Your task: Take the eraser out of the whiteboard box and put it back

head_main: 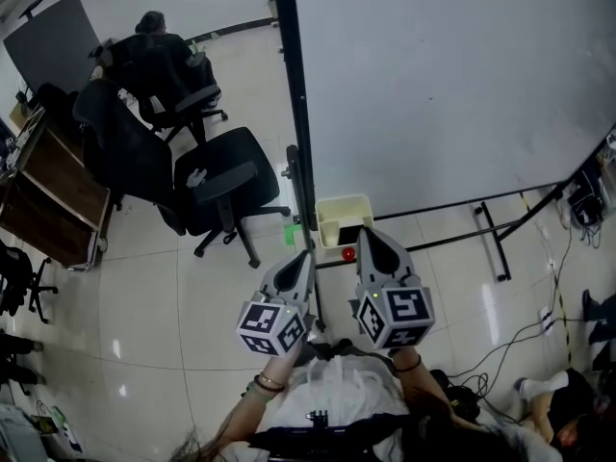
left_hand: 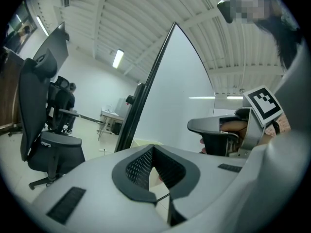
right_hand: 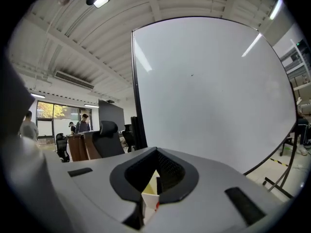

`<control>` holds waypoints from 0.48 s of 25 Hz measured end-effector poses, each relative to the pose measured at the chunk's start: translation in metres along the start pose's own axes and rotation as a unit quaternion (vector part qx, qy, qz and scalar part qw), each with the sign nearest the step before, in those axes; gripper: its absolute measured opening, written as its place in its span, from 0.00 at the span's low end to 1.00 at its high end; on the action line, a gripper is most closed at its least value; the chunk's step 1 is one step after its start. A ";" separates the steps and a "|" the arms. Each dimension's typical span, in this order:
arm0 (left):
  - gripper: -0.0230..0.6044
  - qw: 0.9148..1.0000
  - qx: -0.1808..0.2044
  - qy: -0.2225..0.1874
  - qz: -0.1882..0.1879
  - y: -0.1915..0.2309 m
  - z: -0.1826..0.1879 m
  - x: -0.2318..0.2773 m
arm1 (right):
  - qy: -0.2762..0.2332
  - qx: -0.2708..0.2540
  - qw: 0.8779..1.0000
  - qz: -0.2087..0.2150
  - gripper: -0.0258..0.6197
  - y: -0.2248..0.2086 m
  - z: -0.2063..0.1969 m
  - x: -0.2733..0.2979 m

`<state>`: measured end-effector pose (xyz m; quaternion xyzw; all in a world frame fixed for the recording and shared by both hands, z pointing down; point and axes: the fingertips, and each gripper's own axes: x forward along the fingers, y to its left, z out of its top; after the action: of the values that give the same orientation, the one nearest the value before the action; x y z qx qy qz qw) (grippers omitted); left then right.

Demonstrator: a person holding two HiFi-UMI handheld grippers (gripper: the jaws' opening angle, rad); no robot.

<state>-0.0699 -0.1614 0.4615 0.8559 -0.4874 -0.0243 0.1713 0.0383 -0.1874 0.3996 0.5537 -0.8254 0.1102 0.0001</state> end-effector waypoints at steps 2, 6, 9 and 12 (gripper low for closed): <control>0.01 1.000 -0.001 0.000 -0.002 -0.002 0.000 0.000 | 0.018 -0.006 1.000 0.003 0.04 0.007 -0.006 -0.002; 0.01 1.000 0.001 -0.001 -0.004 -0.004 -0.001 -0.002 | 0.035 -0.009 0.999 0.012 0.04 0.015 -0.016 -0.004; 0.01 1.000 0.003 -0.001 -0.004 -0.006 -0.001 -0.005 | 0.039 -0.009 0.999 0.014 0.04 0.016 -0.019 -0.006; 0.01 1.000 0.004 -0.004 0.000 -0.005 0.001 -0.008 | 0.036 -0.014 0.999 0.022 0.04 0.018 -0.021 -0.004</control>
<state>-0.0704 -0.1529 0.4582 0.8565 -0.4881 -0.0262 0.1656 0.0212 -0.1735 0.4162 0.5307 -0.8384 0.1190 0.0350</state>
